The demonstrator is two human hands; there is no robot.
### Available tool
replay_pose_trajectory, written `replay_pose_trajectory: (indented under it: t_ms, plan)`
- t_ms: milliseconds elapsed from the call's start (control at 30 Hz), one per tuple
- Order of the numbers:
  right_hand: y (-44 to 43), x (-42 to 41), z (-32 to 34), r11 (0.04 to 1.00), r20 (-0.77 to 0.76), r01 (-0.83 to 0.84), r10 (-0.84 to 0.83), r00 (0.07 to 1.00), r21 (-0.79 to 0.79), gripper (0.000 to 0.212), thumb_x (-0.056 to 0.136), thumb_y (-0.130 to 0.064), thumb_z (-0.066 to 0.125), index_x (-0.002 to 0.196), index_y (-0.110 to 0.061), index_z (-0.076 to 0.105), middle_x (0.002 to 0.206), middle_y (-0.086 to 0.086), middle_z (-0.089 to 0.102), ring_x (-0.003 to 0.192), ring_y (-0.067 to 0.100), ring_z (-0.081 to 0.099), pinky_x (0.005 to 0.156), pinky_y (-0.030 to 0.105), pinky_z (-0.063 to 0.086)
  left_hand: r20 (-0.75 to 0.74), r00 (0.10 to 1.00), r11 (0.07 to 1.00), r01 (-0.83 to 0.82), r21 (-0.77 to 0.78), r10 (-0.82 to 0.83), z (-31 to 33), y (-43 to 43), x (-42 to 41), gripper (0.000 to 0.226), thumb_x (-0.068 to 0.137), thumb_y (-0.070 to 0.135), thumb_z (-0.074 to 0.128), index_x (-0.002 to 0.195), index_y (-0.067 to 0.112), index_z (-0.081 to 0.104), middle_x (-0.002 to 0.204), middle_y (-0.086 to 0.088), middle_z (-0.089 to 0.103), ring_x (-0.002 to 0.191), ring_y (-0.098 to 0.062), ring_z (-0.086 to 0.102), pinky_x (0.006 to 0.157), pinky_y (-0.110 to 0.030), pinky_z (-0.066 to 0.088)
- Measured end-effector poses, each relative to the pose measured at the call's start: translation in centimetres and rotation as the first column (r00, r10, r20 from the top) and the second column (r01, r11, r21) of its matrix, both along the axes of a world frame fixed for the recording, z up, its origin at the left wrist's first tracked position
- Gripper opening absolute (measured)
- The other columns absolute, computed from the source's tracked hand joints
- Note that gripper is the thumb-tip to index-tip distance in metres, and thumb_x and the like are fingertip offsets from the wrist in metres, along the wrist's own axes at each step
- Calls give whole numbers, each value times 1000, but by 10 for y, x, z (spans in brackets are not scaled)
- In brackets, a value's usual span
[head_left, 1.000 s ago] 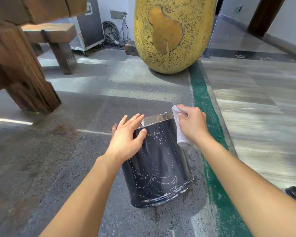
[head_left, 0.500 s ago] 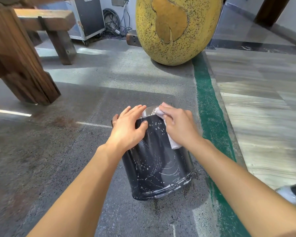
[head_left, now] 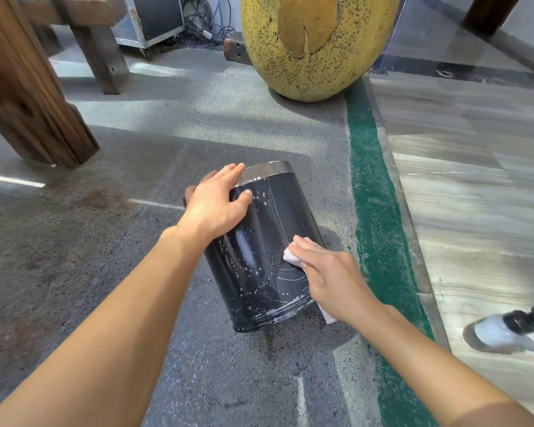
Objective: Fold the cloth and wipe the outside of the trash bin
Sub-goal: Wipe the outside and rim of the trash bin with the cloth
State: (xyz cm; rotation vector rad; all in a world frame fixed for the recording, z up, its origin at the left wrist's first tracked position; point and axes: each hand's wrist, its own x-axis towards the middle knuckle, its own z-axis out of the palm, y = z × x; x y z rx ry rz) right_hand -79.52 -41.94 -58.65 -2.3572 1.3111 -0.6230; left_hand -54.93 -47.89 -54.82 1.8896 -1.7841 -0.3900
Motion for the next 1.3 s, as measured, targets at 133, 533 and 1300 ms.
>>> replay_pose_trajectory:
  t_ms: [133,533,1300]
  plan:
    - [23,-21,-18,998,-20,-52,53,998,19,49,91,4,57,133,-19,55,144,-4,41,136,5,34,112,18,26,5,1000,1000,-5,24,5,4,3,5,65,89,54,44,151,39,31,160,11,30,149,-16,23,119,-52,21]
    - [45,-53,-27,983,154,43,-71,986,179,44,94,-4,54,132,-27,57,139,-19,46,128,-16,35,109,11,26,-72,997,1000,12,3,-12,13,22,-3,63,94,49,47,153,36,29,165,5,14,150,-22,22,121,-47,19]
    - [-86,64,62,861,361,508,-480,800,20,21,85,0,44,69,-14,46,75,-4,55,75,30,46,64,41,28,31,999,994,42,-103,-39,11,30,-23,63,89,54,44,149,39,36,158,16,33,148,-14,24,118,-52,22]
